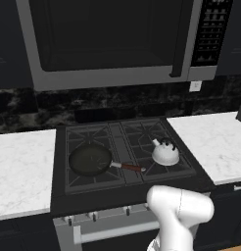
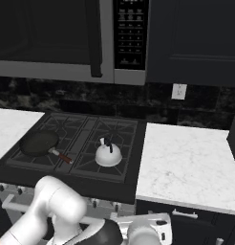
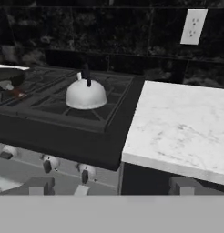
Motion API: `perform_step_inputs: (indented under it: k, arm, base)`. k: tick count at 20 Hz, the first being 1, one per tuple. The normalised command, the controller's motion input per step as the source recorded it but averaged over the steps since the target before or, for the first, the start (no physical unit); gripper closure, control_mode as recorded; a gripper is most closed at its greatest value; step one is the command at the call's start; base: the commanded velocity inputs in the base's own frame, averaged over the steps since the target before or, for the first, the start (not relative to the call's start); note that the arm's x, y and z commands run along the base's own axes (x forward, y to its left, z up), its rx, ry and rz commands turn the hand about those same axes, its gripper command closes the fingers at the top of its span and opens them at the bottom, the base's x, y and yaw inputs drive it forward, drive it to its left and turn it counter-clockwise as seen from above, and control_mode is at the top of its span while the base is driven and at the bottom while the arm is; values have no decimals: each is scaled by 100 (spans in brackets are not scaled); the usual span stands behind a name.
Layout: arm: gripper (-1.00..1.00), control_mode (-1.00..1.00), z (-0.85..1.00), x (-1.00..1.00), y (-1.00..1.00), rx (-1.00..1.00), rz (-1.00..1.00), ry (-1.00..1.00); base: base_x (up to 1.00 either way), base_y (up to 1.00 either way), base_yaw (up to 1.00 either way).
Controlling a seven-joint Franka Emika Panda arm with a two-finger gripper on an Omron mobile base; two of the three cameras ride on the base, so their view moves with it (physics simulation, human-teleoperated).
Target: Pick the kettle from the counter and place it on a stove burner. Then turn the burner on.
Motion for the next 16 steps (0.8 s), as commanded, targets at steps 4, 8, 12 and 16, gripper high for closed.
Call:
perform_step_inputs:
  k: [4, 8, 12, 16]
  arm:
    - [-100, -100, -99, -7, 9, 0, 0, -34]
    - [-100, -100, -89, 17, 38, 0, 0, -32]
    - [-100, -100, -42, 45, 50, 2, 0, -20]
    - [-100, -100, -17, 27, 42, 12, -5, -12]
  base:
    - [0, 0, 0]
    - [0, 0, 0]
    - [0, 0, 0]
    - [0, 0, 0]
